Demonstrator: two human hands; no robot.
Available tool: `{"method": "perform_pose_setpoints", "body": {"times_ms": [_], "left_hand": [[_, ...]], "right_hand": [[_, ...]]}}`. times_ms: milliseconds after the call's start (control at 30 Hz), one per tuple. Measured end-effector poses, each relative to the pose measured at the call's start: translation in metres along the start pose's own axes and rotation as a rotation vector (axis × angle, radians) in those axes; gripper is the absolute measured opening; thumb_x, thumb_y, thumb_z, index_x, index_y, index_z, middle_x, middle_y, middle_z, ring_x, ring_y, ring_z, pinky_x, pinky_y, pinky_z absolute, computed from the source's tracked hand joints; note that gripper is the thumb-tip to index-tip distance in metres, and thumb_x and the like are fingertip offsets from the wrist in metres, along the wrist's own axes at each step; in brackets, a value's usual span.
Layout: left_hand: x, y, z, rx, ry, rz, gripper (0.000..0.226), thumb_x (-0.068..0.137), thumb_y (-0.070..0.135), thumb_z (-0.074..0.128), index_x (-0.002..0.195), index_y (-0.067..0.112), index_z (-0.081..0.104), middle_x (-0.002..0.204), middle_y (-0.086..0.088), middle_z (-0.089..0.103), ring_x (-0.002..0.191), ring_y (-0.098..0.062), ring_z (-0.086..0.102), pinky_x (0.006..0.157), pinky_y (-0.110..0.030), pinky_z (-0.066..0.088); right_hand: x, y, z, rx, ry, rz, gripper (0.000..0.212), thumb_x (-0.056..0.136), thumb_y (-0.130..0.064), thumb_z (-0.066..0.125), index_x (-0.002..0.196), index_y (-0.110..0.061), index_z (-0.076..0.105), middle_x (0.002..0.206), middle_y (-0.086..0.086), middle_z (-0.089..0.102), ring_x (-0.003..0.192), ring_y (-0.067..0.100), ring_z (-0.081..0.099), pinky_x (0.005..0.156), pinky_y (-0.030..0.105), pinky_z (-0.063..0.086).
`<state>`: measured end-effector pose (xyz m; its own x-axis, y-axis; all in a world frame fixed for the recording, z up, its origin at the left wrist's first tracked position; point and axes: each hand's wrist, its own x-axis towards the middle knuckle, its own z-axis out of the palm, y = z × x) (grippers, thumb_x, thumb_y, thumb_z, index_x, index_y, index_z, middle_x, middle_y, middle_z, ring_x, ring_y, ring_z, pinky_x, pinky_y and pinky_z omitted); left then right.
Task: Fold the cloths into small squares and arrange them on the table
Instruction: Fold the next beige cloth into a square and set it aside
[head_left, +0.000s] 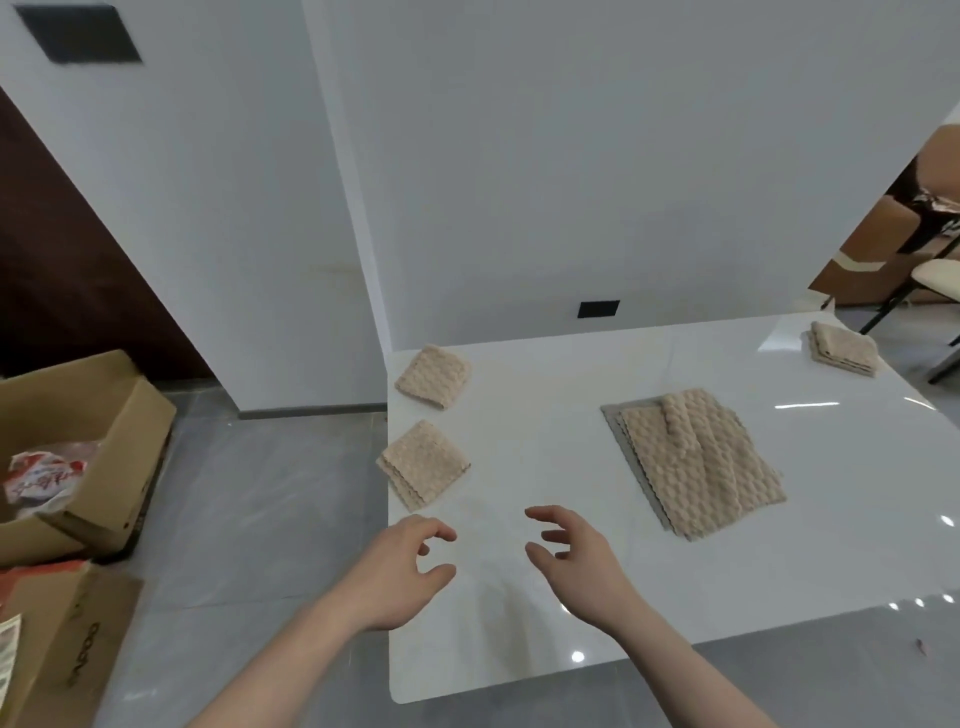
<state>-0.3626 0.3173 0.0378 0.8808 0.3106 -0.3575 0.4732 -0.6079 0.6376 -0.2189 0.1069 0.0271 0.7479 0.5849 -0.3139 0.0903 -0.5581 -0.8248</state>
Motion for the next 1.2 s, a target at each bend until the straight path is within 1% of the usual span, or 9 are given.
{"method": "perform_pose_setpoints", "body": {"times_ms": [100, 200, 333, 400, 600, 767, 900, 1067, 1200], "left_hand": [[0.004, -0.001, -0.003, -0.01, 0.034, -0.003, 0.034, 0.094, 0.044, 0.061, 0.127, 0.043, 0.055, 0.131, 0.028, 0.048, 0.115, 0.004, 0.052, 0.097, -0.024, 0.047], [0.011, 0.008, 0.004, -0.015, 0.04, 0.006, 0.033, 0.094, 0.043, 0.061, 0.126, 0.043, 0.056, 0.13, 0.029, 0.049, 0.114, 0.004, 0.052, 0.096, -0.025, 0.048], [0.016, 0.036, 0.023, 0.02, 0.007, 0.046, 0.034, 0.094, 0.045, 0.06, 0.128, 0.043, 0.055, 0.131, 0.028, 0.049, 0.115, 0.001, 0.053, 0.098, -0.027, 0.048], [0.018, 0.054, 0.032, 0.022, 0.002, 0.058, 0.035, 0.094, 0.045, 0.06, 0.128, 0.044, 0.055, 0.131, 0.028, 0.048, 0.115, 0.002, 0.053, 0.097, -0.024, 0.047], [0.028, 0.103, 0.072, 0.007, 0.057, 0.018, 0.034, 0.094, 0.046, 0.06, 0.128, 0.044, 0.054, 0.131, 0.029, 0.048, 0.115, 0.002, 0.053, 0.095, -0.021, 0.046], [0.028, 0.159, 0.129, -0.083, 0.158, -0.066, 0.03, 0.095, 0.044, 0.06, 0.124, 0.045, 0.055, 0.128, 0.032, 0.047, 0.115, 0.007, 0.051, 0.096, -0.02, 0.046], [0.021, 0.201, 0.174, -0.115, 0.186, -0.079, 0.029, 0.094, 0.042, 0.061, 0.123, 0.045, 0.056, 0.126, 0.033, 0.048, 0.114, 0.009, 0.051, 0.096, -0.019, 0.046], [0.01, 0.219, 0.2, -0.123, 0.189, -0.088, 0.028, 0.092, 0.044, 0.06, 0.119, 0.046, 0.055, 0.125, 0.036, 0.047, 0.114, 0.013, 0.049, 0.095, -0.018, 0.046], [0.019, 0.22, 0.201, -0.1, 0.223, -0.082, 0.026, 0.093, 0.042, 0.061, 0.118, 0.045, 0.056, 0.125, 0.034, 0.048, 0.111, 0.014, 0.05, 0.095, -0.017, 0.045]], "right_hand": [[-0.008, 0.003, -0.009, 0.012, 0.001, 0.006, 0.035, 0.095, -0.027, 0.063, 0.126, -0.043, 0.059, 0.13, -0.03, 0.055, 0.116, -0.008, 0.055, 0.094, 0.021, 0.05], [-0.016, 0.012, -0.023, 0.025, 0.021, 0.016, 0.034, 0.094, -0.025, 0.064, 0.123, -0.043, 0.06, 0.126, -0.029, 0.059, 0.115, -0.006, 0.056, 0.095, 0.022, 0.05], [-0.026, 0.026, -0.049, 0.055, 0.064, 0.032, 0.031, 0.093, -0.022, 0.065, 0.117, -0.042, 0.063, 0.119, -0.024, 0.065, 0.113, -0.005, 0.059, 0.096, 0.026, 0.052], [-0.029, 0.032, -0.063, 0.055, 0.064, 0.021, 0.031, 0.093, -0.023, 0.065, 0.117, -0.042, 0.063, 0.12, -0.025, 0.065, 0.114, -0.004, 0.059, 0.096, 0.025, 0.052], [-0.025, 0.058, -0.12, 0.053, -0.001, -0.035, 0.031, 0.094, -0.024, 0.064, 0.119, -0.042, 0.062, 0.123, -0.03, 0.061, 0.114, -0.009, 0.057, 0.093, 0.018, 0.049], [-0.027, 0.1, -0.187, 0.036, -0.077, -0.067, 0.032, 0.094, -0.025, 0.065, 0.119, -0.044, 0.063, 0.122, -0.032, 0.061, 0.111, -0.013, 0.056, 0.093, 0.018, 0.049], [-0.029, 0.13, -0.23, 0.007, -0.121, -0.058, 0.033, 0.094, -0.022, 0.064, 0.121, -0.041, 0.063, 0.123, -0.03, 0.061, 0.114, -0.008, 0.057, 0.091, 0.016, 0.048], [-0.03, 0.141, -0.257, 0.004, -0.149, -0.072, 0.032, 0.094, -0.024, 0.065, 0.119, -0.043, 0.063, 0.122, -0.03, 0.062, 0.113, -0.011, 0.057, 0.089, 0.015, 0.049], [-0.033, 0.152, -0.272, 0.017, -0.106, -0.068, 0.031, 0.093, -0.022, 0.065, 0.118, -0.042, 0.064, 0.12, -0.03, 0.063, 0.113, -0.008, 0.058, 0.091, 0.017, 0.05]]}}
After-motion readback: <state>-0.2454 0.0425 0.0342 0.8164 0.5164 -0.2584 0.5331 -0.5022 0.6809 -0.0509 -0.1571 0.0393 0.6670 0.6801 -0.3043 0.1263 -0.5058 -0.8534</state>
